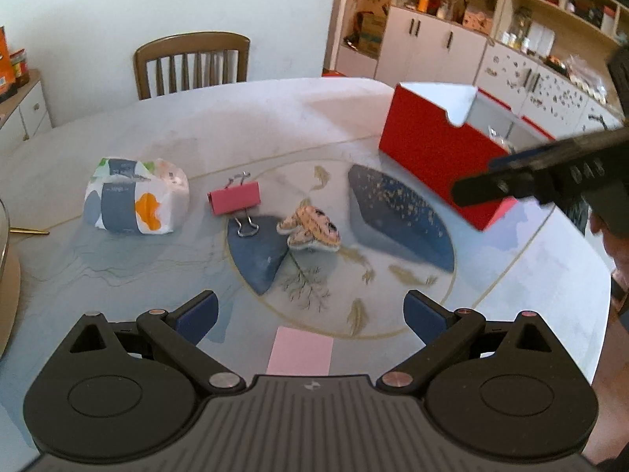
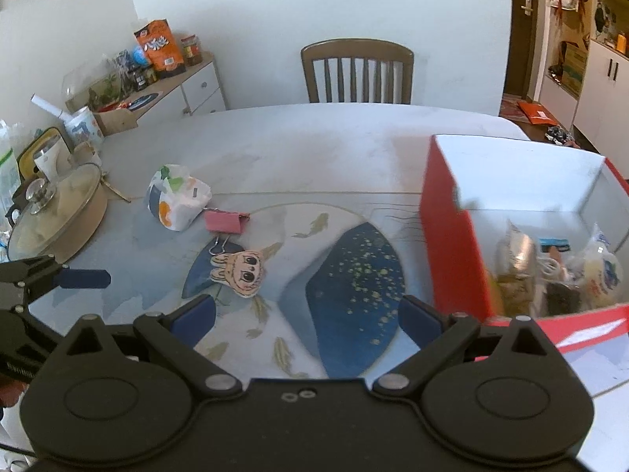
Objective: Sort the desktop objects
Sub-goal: 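Grasp the pink sticky-note pad with the left gripper while the right gripper grasps the bunny plush, then carry the pink pad and bunny plush over the red box and lower them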
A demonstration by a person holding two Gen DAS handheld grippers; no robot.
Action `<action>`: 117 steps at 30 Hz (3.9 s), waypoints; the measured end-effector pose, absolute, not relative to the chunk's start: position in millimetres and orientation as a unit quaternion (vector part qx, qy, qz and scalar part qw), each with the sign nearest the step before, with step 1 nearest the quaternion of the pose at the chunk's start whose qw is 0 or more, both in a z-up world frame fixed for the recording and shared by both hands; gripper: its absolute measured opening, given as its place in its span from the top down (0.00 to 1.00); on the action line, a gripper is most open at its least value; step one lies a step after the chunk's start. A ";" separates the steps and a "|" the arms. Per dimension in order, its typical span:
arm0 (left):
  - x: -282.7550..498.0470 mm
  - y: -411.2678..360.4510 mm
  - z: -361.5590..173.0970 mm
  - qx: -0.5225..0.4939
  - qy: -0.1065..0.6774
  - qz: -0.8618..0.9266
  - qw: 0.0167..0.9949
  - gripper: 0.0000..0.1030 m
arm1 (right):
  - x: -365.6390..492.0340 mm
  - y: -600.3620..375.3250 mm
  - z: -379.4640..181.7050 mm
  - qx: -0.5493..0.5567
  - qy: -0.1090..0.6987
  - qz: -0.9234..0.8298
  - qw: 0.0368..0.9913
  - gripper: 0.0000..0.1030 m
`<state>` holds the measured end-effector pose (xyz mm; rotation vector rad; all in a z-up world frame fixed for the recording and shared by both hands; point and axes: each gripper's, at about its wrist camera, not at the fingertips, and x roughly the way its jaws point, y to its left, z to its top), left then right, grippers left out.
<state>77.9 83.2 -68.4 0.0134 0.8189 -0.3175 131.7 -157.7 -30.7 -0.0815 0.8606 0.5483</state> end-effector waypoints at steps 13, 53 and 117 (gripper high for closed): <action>74.2 80.6 -105.4 0.038 0.419 -0.167 0.892 0.02 | 155.9 -103.9 -65.5 -0.059 0.441 0.272 0.853 0.06; 76.3 66.7 -116.0 0.080 0.428 -0.144 0.889 0.61 | 190.9 -30.9 -112.7 -0.103 0.483 0.255 0.831 0.49; 149.2 -80.1 -15.0 -0.017 0.391 -0.131 0.911 0.61 | 211.5 -281.6 2.2 -0.030 0.418 0.297 0.858 0.51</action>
